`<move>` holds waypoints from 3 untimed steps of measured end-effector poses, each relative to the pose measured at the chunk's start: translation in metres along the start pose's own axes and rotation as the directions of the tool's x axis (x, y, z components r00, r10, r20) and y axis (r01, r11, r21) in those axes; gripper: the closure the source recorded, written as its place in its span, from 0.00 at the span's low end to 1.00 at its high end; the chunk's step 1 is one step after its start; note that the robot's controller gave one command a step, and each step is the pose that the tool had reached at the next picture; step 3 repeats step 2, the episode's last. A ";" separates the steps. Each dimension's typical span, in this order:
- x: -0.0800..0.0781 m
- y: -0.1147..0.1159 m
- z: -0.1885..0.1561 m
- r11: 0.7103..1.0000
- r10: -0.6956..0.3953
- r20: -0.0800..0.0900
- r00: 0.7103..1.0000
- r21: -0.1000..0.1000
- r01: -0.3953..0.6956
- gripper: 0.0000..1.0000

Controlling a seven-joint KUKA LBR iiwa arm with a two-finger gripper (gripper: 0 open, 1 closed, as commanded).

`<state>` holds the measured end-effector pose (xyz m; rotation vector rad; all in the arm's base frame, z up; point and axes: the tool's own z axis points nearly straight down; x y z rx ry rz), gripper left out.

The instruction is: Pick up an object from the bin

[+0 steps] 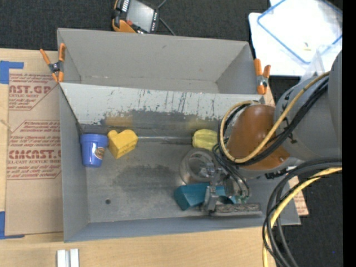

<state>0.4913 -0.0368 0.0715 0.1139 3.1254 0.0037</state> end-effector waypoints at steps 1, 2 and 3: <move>0.001 0.000 -0.009 1.000 -0.001 -0.003 1.000 0.000 0.001 1.00; 0.005 0.000 -0.031 1.000 -0.001 -0.019 1.000 0.000 0.001 1.00; 0.005 0.000 -0.031 1.000 -0.001 -0.019 1.000 0.000 0.001 1.00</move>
Offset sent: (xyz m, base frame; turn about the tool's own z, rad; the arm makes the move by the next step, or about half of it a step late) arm -0.0010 0.0000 0.0903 -0.0003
